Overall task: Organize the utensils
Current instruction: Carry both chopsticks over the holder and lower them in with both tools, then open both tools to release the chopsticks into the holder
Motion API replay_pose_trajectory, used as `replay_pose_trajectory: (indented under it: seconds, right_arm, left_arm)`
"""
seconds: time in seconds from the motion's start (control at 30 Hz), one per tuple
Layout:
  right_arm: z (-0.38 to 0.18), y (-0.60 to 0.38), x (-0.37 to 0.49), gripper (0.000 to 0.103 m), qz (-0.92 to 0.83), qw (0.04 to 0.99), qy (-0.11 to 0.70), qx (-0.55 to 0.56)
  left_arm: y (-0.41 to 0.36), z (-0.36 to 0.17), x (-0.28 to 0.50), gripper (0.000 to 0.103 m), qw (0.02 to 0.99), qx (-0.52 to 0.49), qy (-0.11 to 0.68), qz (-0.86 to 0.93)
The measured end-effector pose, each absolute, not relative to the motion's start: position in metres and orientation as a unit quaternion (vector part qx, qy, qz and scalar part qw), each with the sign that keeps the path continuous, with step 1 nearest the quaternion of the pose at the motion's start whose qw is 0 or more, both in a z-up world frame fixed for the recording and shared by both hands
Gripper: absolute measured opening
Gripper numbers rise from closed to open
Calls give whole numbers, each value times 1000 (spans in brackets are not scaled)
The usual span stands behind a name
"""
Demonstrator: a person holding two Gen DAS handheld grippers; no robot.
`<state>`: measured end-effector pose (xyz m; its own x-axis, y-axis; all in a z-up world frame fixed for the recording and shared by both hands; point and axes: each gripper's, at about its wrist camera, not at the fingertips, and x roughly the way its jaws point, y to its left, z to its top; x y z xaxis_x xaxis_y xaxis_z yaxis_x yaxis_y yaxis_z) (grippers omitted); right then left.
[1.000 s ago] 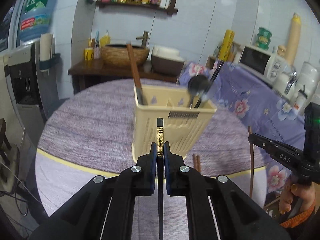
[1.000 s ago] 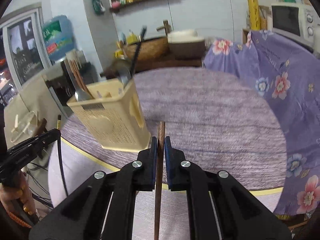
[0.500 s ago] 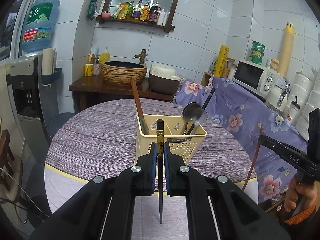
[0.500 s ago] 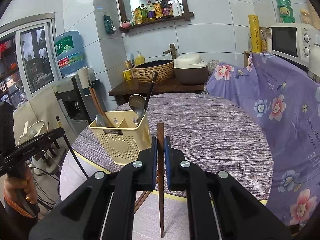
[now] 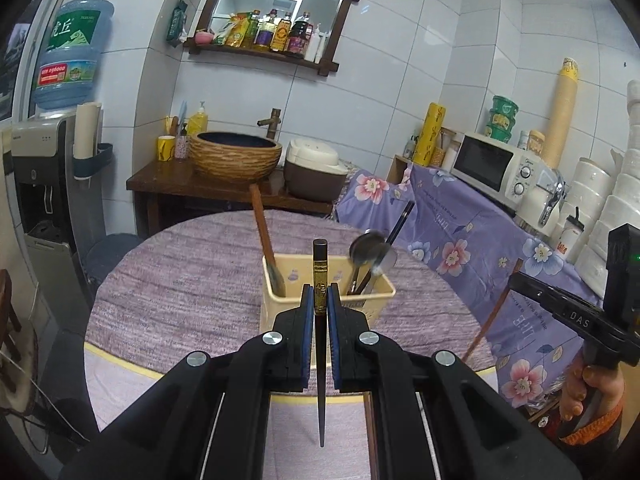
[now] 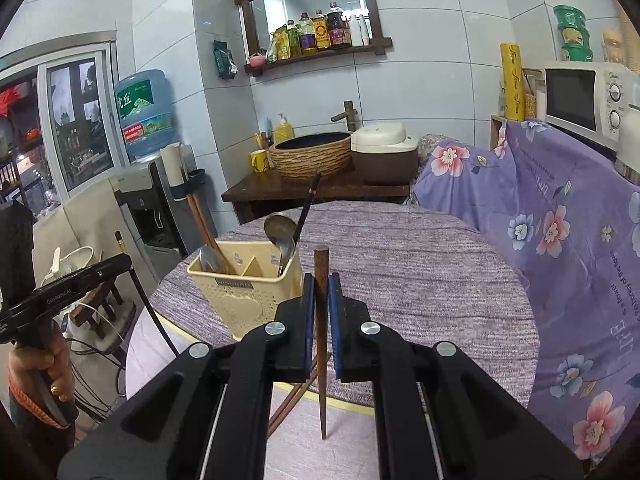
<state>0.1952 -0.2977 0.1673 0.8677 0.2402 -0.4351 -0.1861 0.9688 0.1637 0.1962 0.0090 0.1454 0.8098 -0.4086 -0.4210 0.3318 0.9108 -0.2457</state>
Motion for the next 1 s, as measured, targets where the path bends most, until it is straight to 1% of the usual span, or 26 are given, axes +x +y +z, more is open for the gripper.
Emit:
replay_pose_trajectory:
  seconds: [0.07, 0.33, 0.47, 0.6, 0.8, 1.0]
  right_arm:
    - [184, -297, 199, 8, 116, 967, 218, 59]
    - [286, -262, 228, 8, 152, 977, 141, 41]
    - [308, -240, 251, 8, 156, 979, 124, 37]
    - [285, -225, 271, 8, 150, 979, 134, 40]
    - [230, -216, 288, 8, 147, 972, 179, 46]
    - [197, -212, 297, 8, 145, 966, 207, 50]
  left_arm:
    - [13, 164, 198, 8, 950, -88, 224, -200]
    - [22, 254, 222, 8, 969, -101, 131, -182]
    - [15, 265, 246, 8, 974, -106, 118, -162]
    - [7, 244, 262, 8, 975, -104, 128, -150]
    - [-1, 190, 274, 8, 971, -94, 171, -141]
    - [3, 152, 282, 8, 965, -94, 208, -132]
